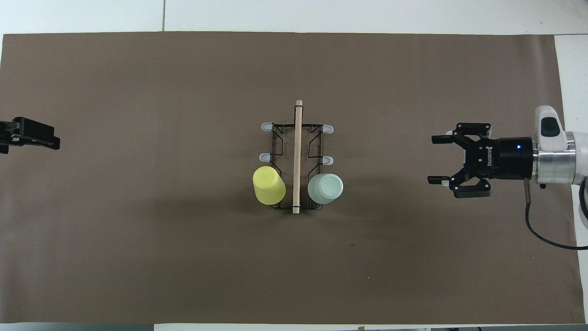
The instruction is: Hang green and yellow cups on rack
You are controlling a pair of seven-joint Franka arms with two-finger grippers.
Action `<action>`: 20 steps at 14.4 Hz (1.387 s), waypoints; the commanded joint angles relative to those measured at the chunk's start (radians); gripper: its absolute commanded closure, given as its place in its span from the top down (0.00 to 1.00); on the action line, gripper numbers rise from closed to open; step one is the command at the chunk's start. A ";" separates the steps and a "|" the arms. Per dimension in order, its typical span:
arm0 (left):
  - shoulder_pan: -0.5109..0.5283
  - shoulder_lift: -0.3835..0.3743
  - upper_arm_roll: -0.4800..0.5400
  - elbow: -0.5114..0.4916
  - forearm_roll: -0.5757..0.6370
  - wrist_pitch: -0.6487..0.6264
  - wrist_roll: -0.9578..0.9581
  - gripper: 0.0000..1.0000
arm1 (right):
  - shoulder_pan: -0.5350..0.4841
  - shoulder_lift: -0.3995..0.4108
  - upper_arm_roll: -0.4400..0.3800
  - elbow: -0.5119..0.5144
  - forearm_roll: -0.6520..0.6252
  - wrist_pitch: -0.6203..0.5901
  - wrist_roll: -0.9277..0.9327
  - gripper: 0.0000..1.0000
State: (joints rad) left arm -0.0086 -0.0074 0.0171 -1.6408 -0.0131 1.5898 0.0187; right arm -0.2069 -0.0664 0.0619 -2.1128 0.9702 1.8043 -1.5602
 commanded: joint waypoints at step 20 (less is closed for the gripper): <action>-0.002 -0.014 0.003 -0.011 -0.008 0.006 0.004 1.00 | 0.259 0.060 -0.121 0.574 -0.990 -0.427 1.403 1.00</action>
State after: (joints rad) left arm -0.0086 -0.0074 0.0171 -1.6408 -0.0131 1.5898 0.0187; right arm -0.0078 -0.0289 0.0141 -1.5764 0.0055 1.4009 -0.2206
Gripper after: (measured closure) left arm 0.000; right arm 0.000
